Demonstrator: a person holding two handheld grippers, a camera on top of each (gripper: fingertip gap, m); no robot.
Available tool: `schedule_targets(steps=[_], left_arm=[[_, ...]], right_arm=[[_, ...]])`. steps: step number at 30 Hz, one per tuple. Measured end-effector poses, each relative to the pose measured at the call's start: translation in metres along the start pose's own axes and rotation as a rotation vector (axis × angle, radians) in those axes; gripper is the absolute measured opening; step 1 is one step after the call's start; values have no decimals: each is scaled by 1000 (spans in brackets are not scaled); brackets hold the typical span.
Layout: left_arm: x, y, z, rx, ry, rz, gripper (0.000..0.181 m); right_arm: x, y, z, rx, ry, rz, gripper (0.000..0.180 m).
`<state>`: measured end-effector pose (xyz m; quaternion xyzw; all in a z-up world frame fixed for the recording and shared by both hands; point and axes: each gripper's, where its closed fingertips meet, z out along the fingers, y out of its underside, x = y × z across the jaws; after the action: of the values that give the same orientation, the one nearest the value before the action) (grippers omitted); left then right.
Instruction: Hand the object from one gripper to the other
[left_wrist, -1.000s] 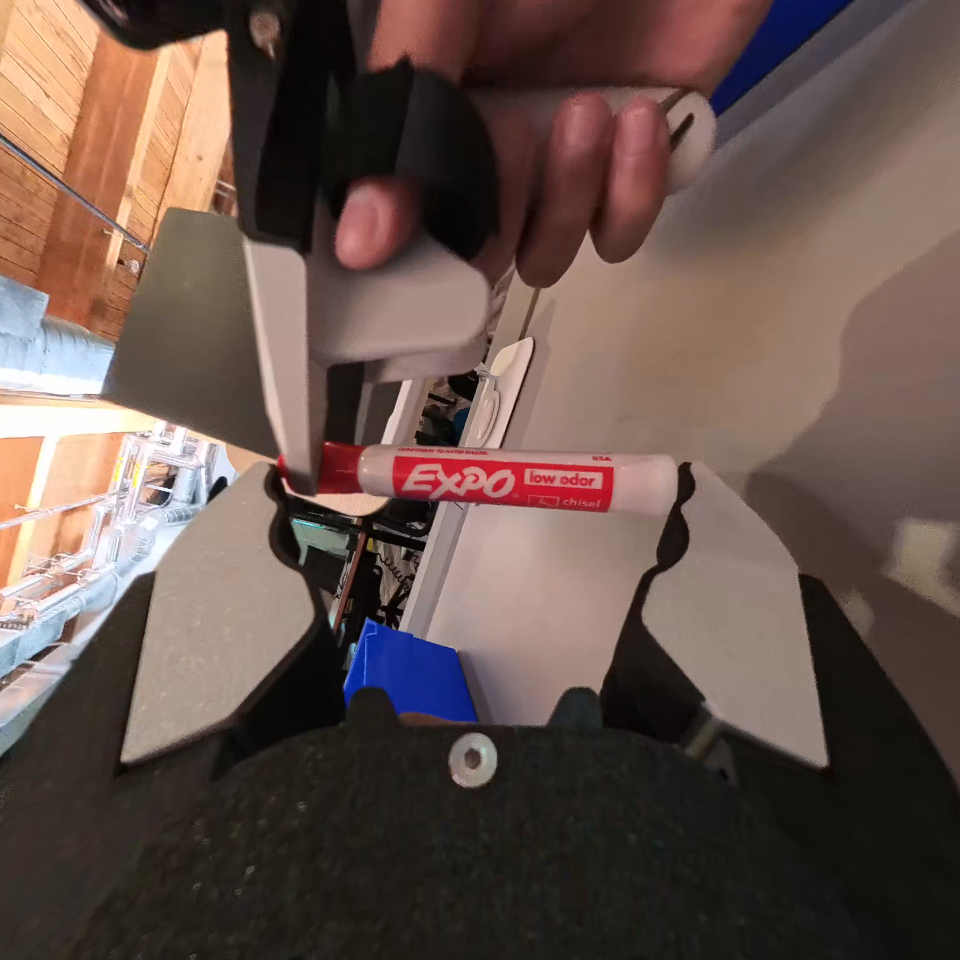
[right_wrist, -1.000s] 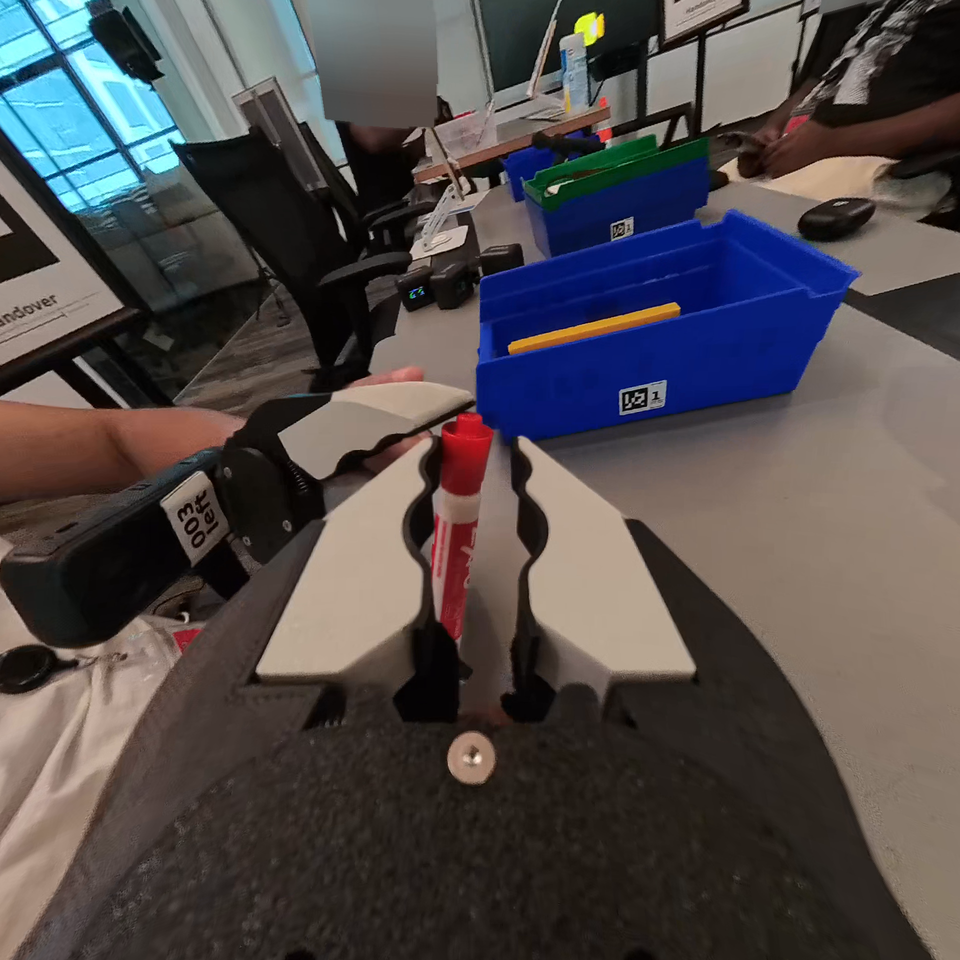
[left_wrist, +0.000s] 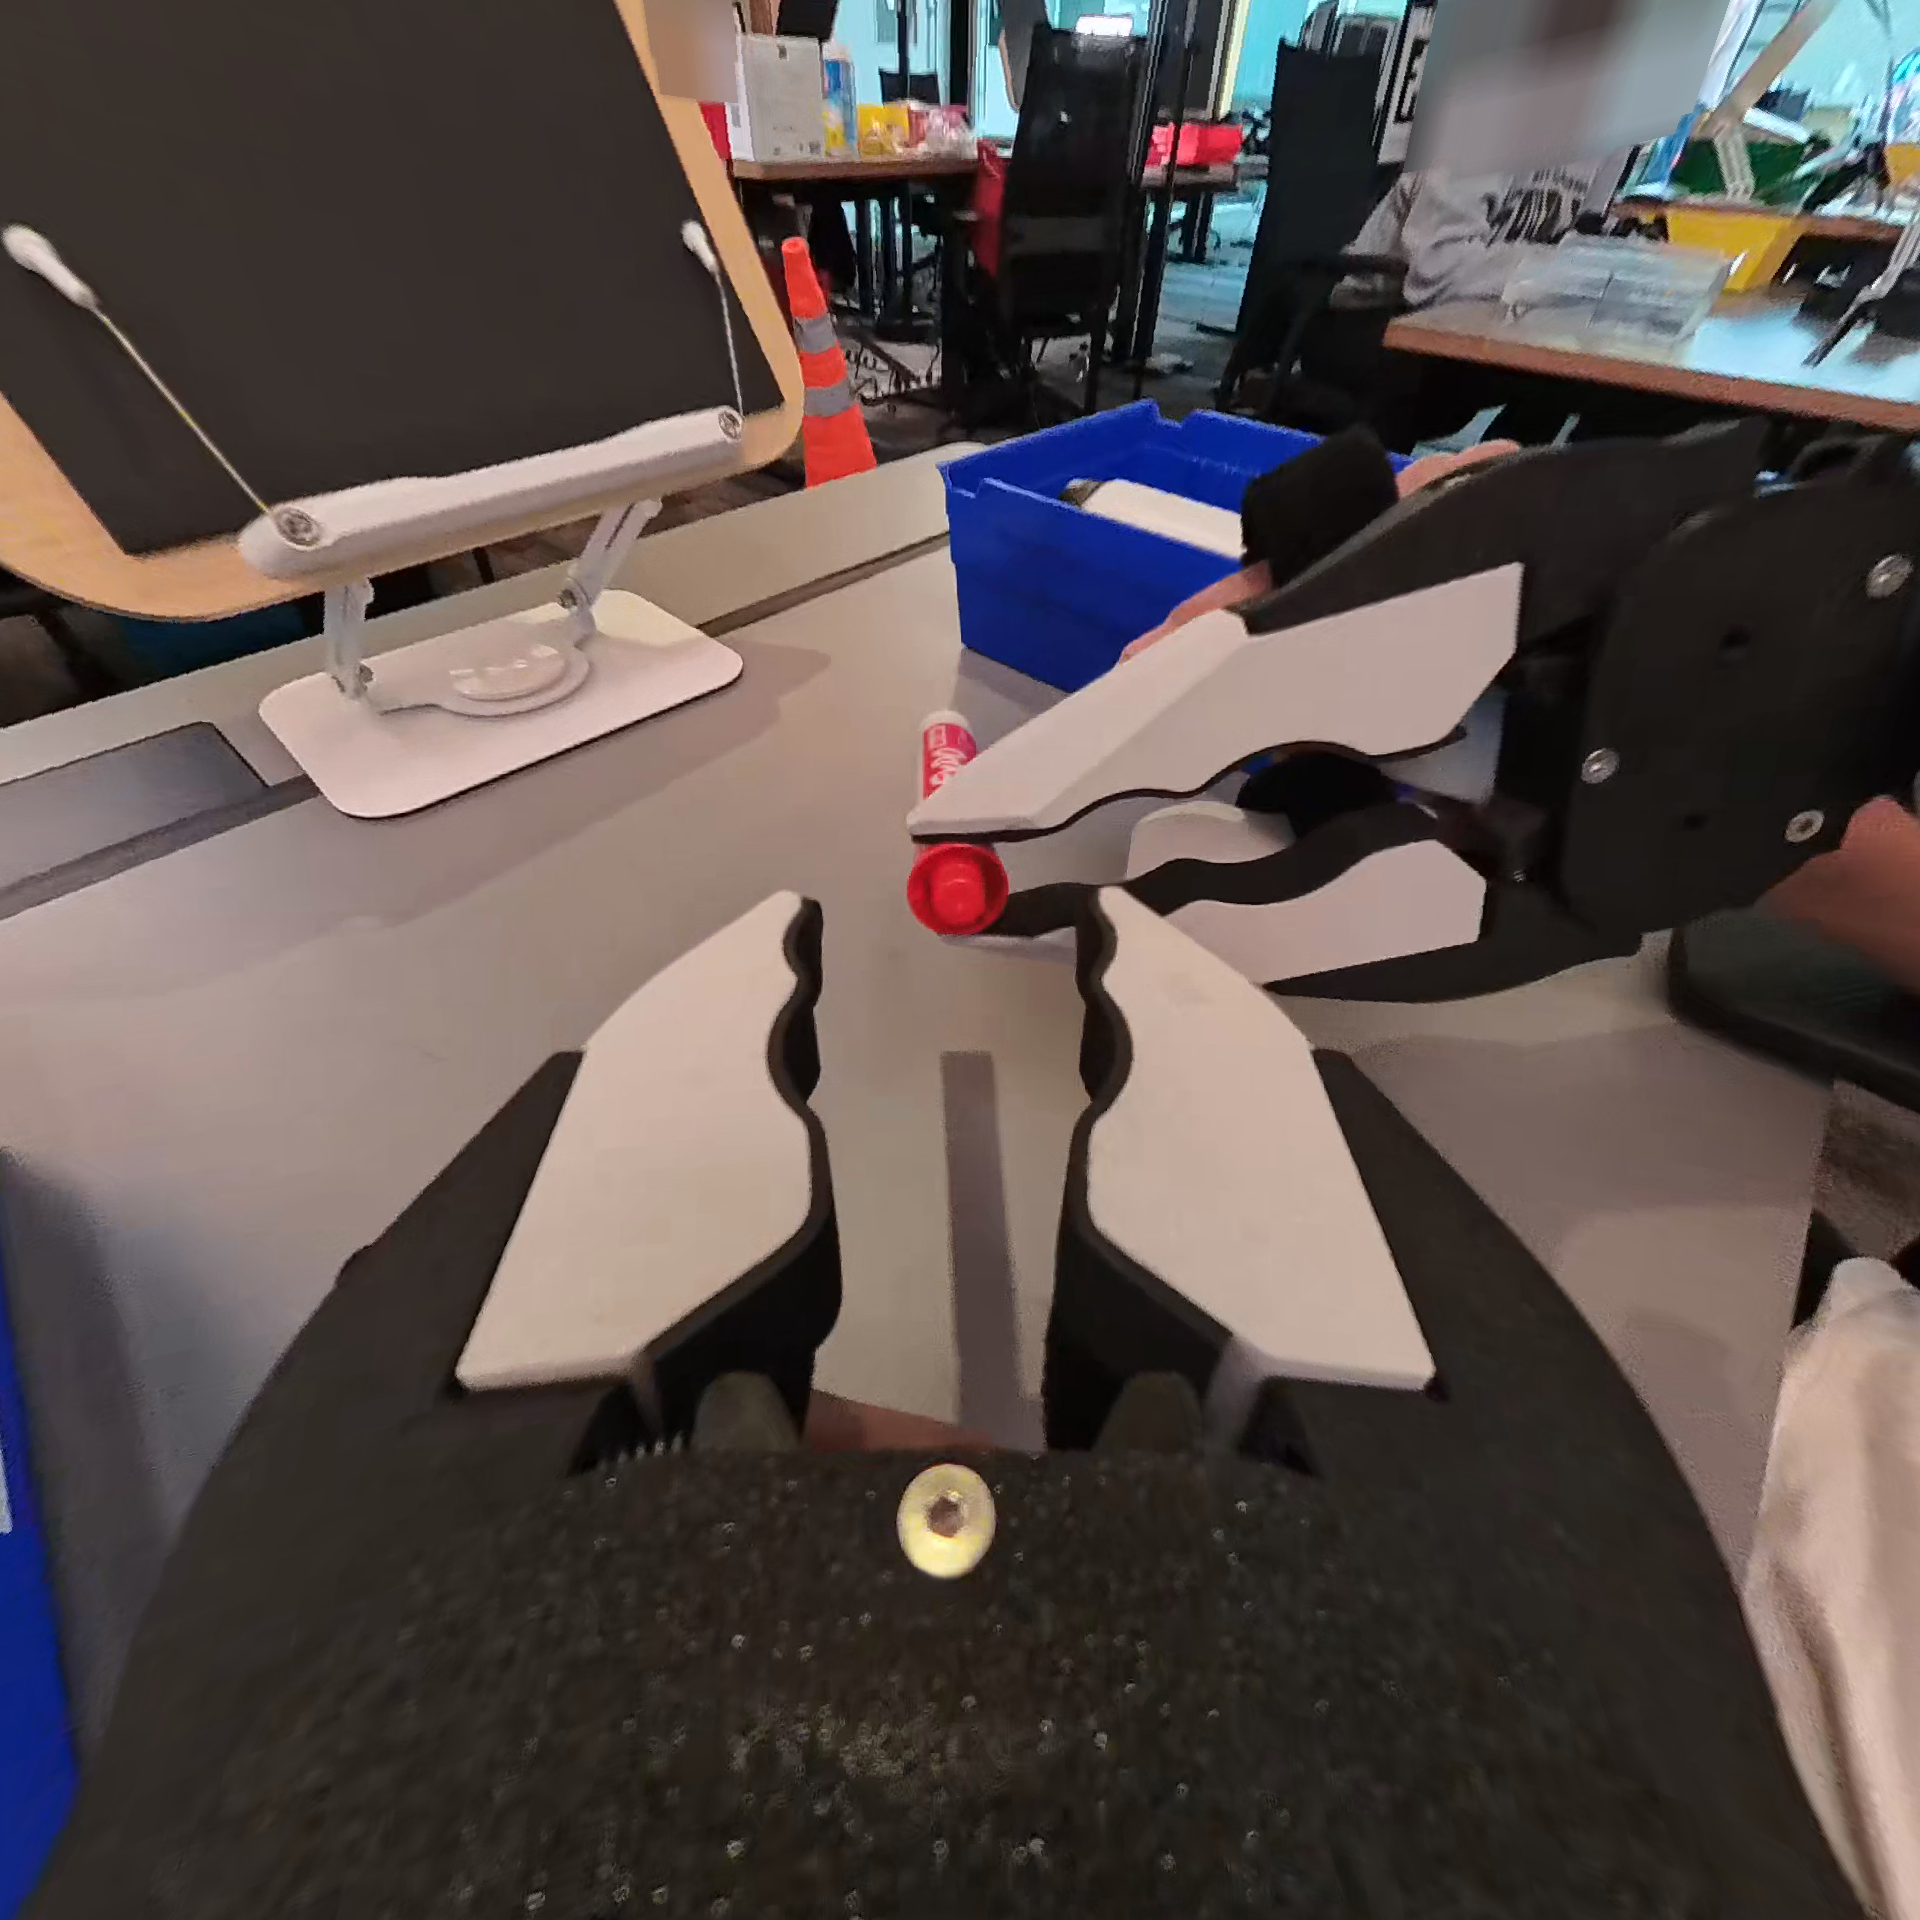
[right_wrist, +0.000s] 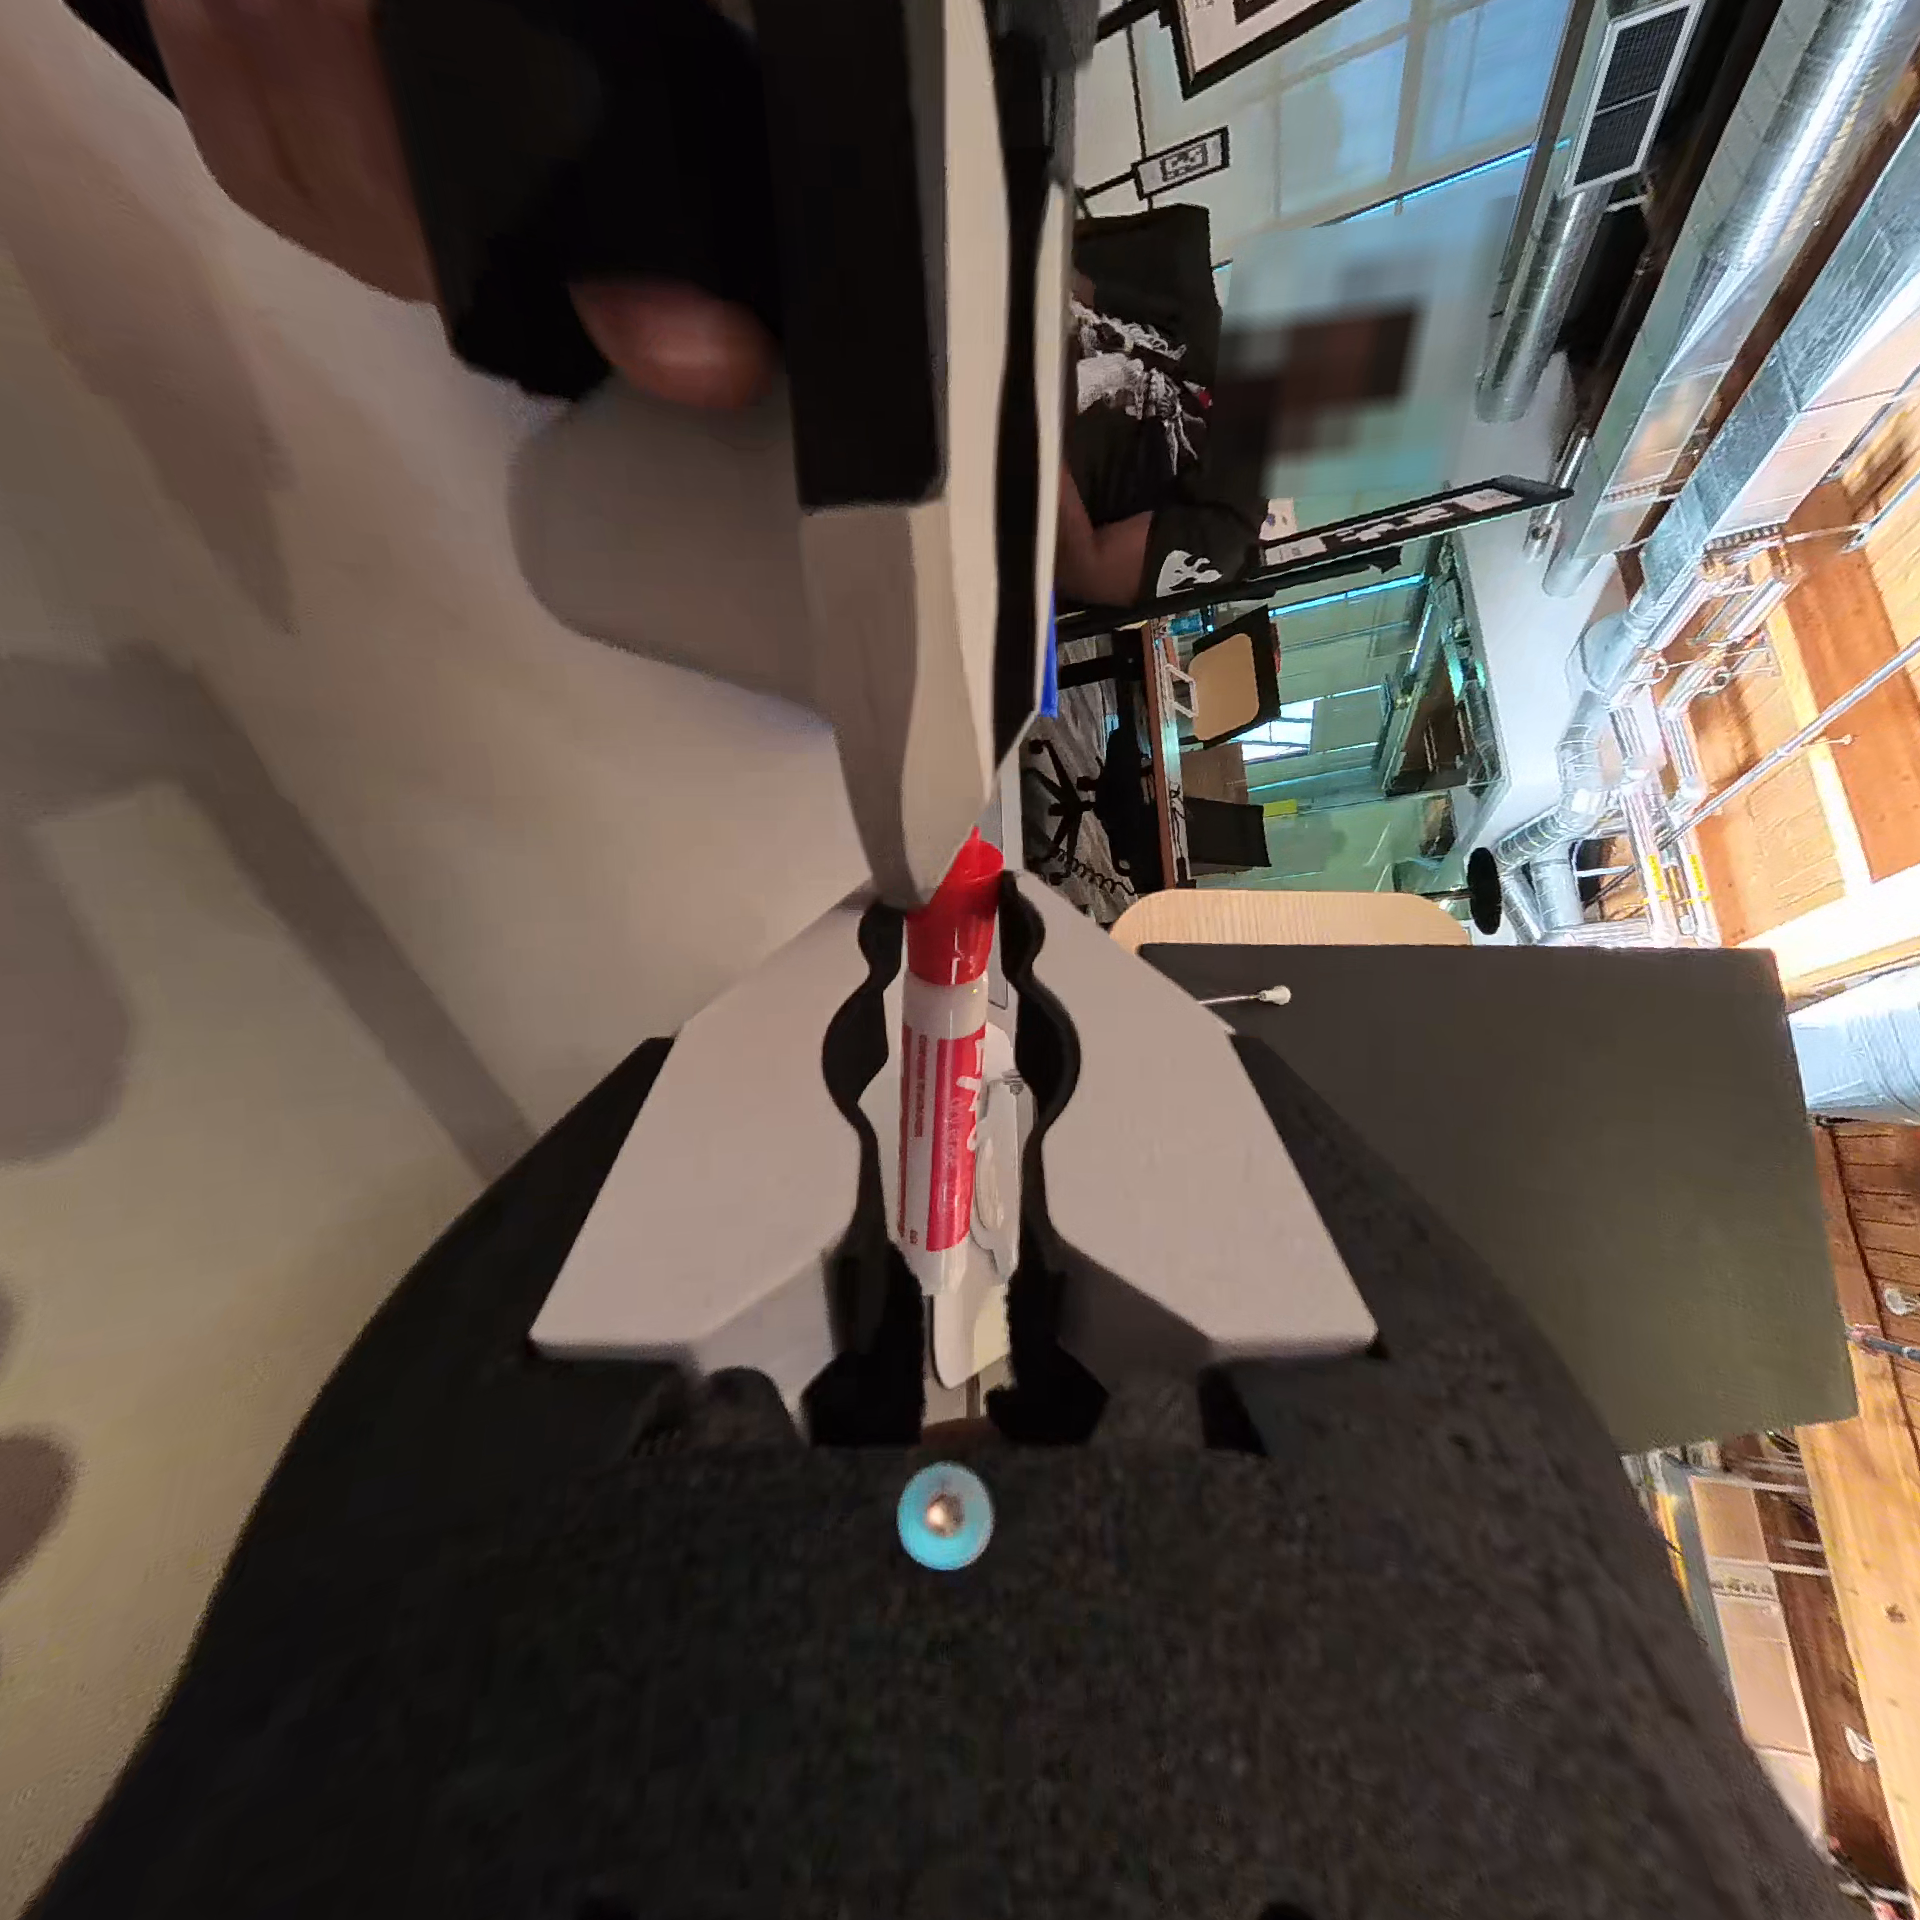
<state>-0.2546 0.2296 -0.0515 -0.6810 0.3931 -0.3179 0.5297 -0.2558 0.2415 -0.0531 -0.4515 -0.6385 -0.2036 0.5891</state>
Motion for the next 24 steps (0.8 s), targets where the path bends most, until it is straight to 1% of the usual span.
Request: schedule_targets(steps=[5,8,10,12,13,15,17,18,20,21,22,24], left_arm=[[-3,3,5,-6,-7,-22,38],[3,4,4,-8,48,-38,28],[1,4,4,-27,33,-28,19],[0,4,3,-36,15,-10,19],[-3,4,3,-34,0,4,19],[-12,1,-2,-8,-36,29,19],[-23,-1,-9,18,-40,21,19],[-28,-3,-14,40,-34,8,19],[-30,-7,-23,88,28,-33,19],[-29,-10,-28,114,72,-53,19],[-25,-12,-33,134,125,-73,19],[-16,-15,-40,159,231,-114,19]], right_arm=[[-1,-11,-1,6,27,-56,18],[-1,-14,0,-11,40,-85,18],[0,-14,1,-1,67,-61,18],[0,-15,2,18,90,-22,19],[-1,-15,1,27,81,-33,25],[1,-13,-3,51,67,29,48],[7,-3,-5,78,24,198,56],[15,6,-6,97,12,319,59],[28,26,-8,152,-36,621,61],[35,34,-10,208,-68,790,60],[38,38,-13,285,-144,962,59],[38,35,-23,453,-376,1263,59]])
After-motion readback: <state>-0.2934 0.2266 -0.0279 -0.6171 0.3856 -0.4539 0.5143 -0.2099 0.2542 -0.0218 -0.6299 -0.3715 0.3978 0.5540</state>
